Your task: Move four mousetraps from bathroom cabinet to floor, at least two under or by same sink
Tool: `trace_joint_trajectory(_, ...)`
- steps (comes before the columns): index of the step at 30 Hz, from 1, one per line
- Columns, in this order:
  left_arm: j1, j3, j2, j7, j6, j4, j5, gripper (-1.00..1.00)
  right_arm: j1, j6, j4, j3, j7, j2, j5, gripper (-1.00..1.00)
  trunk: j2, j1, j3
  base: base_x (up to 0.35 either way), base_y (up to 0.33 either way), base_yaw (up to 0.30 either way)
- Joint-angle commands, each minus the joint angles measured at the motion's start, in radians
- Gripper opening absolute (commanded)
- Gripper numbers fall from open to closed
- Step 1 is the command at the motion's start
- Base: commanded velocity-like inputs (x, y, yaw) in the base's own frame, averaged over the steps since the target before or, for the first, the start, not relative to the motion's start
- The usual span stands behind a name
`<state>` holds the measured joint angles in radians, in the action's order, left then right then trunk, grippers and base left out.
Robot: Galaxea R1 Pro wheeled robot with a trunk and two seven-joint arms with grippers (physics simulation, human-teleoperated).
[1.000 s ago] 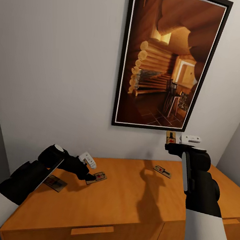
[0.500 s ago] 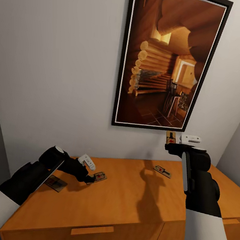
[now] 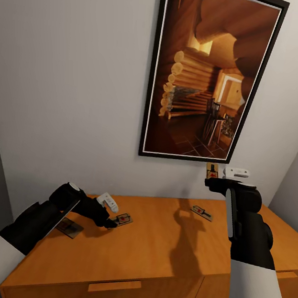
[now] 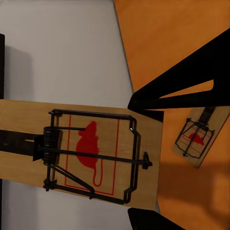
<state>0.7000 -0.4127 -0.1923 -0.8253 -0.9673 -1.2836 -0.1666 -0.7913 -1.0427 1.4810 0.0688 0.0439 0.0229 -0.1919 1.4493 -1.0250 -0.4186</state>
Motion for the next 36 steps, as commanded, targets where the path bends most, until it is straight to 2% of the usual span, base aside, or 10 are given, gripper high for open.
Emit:
trace_joint_trajectory(1,0.001,-0.001,0.000,-0.009,-0.002,-0.001,-0.011,1.00,-0.001,-0.005,0.001,0.000,0.005,0.000,-0.003,-1.00,0.001,0.000,-0.001,0.000,0.000,0.000)
trace_joint_trajectory(6,0.001,-0.015,0.001,-0.007,-0.002,0.000,-0.013,1.00,-0.001,-0.005,0.001,0.000,0.006,0.000,-0.003,-1.00,0.001,0.000,-0.001,0.000,0.000,0.000)
trace_joint_trajectory(15,0.001,-0.077,0.009,-0.004,-0.002,0.016,-0.014,1.00,-0.001,-0.005,0.001,0.000,0.007,0.000,-0.003,-1.00,0.001,0.000,-0.001,0.000,0.000,0.000)
trace_joint_trajectory(18,0.001,-0.085,0.012,-0.004,-0.002,0.034,-0.019,1.00,-0.001,-0.005,0.001,0.000,0.007,0.000,-0.003,-1.00,0.001,0.000,-0.001,0.000,0.000,0.000)
trace_joint_trajectory(36,0.001,-0.090,0.013,-0.008,-0.001,0.051,-0.049,1.00,-0.001,-0.005,0.001,0.000,0.007,0.000,-0.003,-1.00,0.001,0.000,-0.001,0.000,0.000,0.000)
